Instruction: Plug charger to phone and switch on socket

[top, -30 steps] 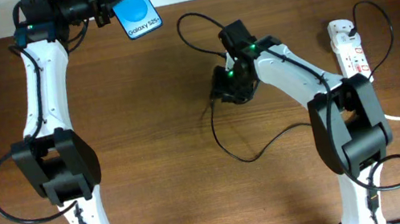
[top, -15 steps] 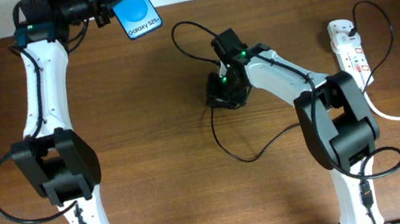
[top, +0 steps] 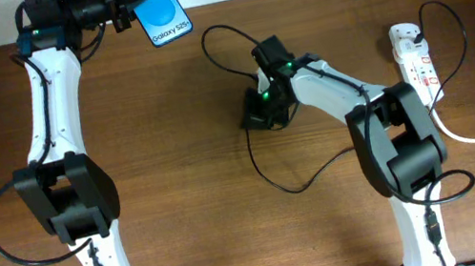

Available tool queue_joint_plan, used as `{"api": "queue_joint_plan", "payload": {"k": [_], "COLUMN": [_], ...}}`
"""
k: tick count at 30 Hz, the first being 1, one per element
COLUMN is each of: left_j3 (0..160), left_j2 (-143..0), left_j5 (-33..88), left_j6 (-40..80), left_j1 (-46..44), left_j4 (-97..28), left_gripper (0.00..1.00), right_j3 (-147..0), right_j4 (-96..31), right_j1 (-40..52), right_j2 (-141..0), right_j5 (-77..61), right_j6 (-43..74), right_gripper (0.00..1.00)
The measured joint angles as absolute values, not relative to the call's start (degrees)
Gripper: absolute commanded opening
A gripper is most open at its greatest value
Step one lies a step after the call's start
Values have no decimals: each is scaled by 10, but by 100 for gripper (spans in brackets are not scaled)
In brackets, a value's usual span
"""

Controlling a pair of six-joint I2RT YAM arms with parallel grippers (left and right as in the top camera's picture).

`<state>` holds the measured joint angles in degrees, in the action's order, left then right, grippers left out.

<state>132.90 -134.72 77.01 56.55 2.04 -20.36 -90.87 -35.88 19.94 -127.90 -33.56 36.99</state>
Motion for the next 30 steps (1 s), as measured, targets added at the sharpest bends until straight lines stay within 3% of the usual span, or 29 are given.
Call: {"api": "queue_joint_plan", "payload": {"k": [6, 11, 20, 24, 28, 30], "left_j3": [1329, 1329, 1329, 1329, 1329, 1329], "left_j2": [-1347, -1347, -1347, -1347, -1347, -1347], "left_j5": [775, 792, 779, 749, 723, 711], "left_j6": [566, 548, 439, 415, 411, 409], "left_j1": [20, 17, -37, -42, -40, -33], "left_j4": [-203, -204, -271, -298, -299, -298], "left_gripper": [0, 0, 0, 0, 0, 0], "right_j3": [-908, -911, -911, -894, -889, -888], "right_j4": [-378, -500, -529, -514, -463, -463], "right_j1": [101, 103, 121, 149, 168, 170], "right_j2": [-1228, -1121, -1112, -1117, -1185, -1224], "right_j5": [-691, -775, -729, -482, -385, -366], "right_j6": [159, 20, -32, 115, 207, 221], "right_gripper": [4, 4, 4, 4, 4, 23]}}
